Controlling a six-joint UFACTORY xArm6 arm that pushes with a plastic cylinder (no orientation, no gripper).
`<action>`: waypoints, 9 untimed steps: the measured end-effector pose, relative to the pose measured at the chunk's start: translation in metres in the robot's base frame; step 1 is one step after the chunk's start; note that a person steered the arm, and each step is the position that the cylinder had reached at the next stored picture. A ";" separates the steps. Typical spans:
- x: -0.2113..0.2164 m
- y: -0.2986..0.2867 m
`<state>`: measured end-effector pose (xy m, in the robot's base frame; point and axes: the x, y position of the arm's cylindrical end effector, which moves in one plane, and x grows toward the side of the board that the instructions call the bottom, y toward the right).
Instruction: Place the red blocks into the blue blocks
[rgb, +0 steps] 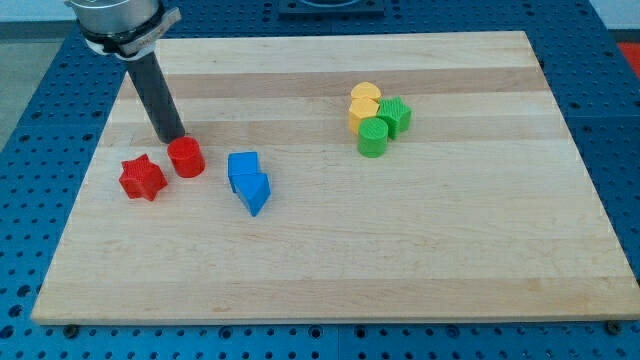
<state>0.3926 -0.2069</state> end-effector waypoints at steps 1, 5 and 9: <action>0.019 0.001; -0.006 -0.060; 0.089 0.023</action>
<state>0.4818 -0.1839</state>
